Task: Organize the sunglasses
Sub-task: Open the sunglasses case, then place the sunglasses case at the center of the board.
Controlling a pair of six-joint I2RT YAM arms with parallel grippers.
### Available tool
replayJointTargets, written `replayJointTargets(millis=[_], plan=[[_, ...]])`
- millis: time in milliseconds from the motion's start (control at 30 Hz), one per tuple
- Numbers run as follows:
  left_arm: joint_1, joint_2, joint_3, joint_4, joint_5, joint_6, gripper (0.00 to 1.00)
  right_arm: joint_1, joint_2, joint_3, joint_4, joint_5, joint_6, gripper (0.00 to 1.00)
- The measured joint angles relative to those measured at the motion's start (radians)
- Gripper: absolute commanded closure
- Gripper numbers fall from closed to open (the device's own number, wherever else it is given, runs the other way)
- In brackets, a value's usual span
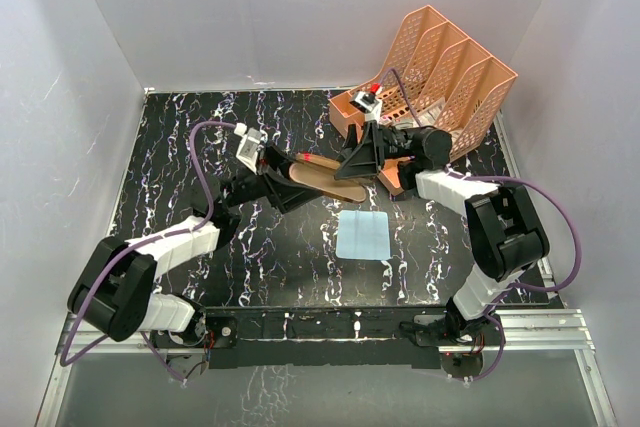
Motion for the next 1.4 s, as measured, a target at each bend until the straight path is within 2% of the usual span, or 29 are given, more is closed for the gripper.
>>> replayJointTargets(millis=[167, 367, 533, 800, 900, 1000, 1167, 1267, 1400], plan=[[-0.016, 0.020, -0.005, -0.046, 0.042, 0.039, 0.86, -0.019, 0.000, 0.021, 0.002, 0.046, 0.014, 1.00], [-0.028, 0.120, -0.077, -0.241, 0.119, 0.063, 0.86, -0.032, -0.038, 0.107, 0.010, 0.207, 0.051, 1.00], [-0.032, 0.118, -0.078, -0.272, 0.137, 0.075, 0.85, -0.031, -0.057, 0.111, 0.010, 0.237, 0.055, 1.00], [-0.031, 0.091, -0.065, -0.414, 0.085, 0.149, 0.72, -0.032, -0.056, 0.111, 0.010, 0.244, 0.055, 1.00], [-0.008, 0.081, -0.046, -0.512, 0.003, 0.179, 0.71, -0.032, -0.056, 0.108, 0.010, 0.244, 0.049, 1.00], [0.074, 0.068, -0.039, -0.593, -0.102, 0.178, 0.70, -0.034, -0.056, 0.084, 0.010, 0.243, 0.011, 1.00], [0.238, -0.024, -0.010, -0.850, -0.409, 0.176, 0.65, -0.037, -0.056, 0.031, -0.024, 0.232, -0.143, 1.00], [0.256, -0.113, 0.036, -0.988, -0.593, 0.199, 0.55, -0.035, -0.056, 0.028, -0.117, 0.229, -0.266, 1.00], [0.257, -0.193, 0.130, -1.110, -0.763, 0.223, 0.52, -0.013, -0.036, 0.031, -0.282, 0.231, -0.431, 1.00]])
